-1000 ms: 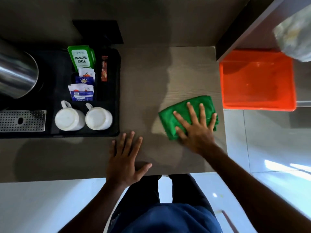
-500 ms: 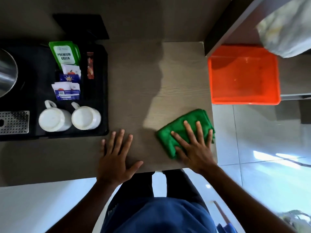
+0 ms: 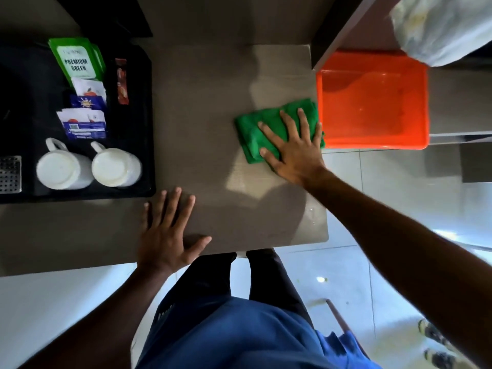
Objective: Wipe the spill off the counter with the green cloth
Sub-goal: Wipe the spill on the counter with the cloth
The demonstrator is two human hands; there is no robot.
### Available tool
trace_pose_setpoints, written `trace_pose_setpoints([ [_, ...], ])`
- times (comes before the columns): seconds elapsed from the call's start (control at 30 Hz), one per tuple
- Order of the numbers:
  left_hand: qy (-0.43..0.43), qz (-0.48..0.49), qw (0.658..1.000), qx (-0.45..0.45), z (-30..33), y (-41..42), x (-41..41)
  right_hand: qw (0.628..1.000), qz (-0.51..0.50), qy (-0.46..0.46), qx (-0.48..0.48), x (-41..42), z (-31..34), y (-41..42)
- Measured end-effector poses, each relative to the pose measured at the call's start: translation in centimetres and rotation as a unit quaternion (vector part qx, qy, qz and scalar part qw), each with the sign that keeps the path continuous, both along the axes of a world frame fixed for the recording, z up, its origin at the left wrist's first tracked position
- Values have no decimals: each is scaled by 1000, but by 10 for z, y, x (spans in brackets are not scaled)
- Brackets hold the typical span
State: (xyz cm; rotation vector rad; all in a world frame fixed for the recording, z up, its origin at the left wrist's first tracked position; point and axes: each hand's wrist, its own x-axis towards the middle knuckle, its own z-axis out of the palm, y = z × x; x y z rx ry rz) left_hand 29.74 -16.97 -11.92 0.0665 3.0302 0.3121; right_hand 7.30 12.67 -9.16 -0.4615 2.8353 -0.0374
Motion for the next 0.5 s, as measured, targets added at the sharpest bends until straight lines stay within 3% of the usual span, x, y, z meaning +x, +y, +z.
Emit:
trace_pose_setpoints([
  [0.13, -9, 0, 1000, 4, 1, 0, 0, 998, -48, -25, -16, 133, 8, 48],
  [0.27, -2, -6, 1000, -2, 3, 0, -1, 990, -112, -83, 6, 219, 7, 22],
  [0.4, 0, -10, 1000, -12, 4, 0, -1, 991, -108, -69, -23, 219, 7, -48],
  [0.5, 5, -11, 1000, -12, 2, 1, 0, 993, -96, -40, -53, 168, 4, -85],
])
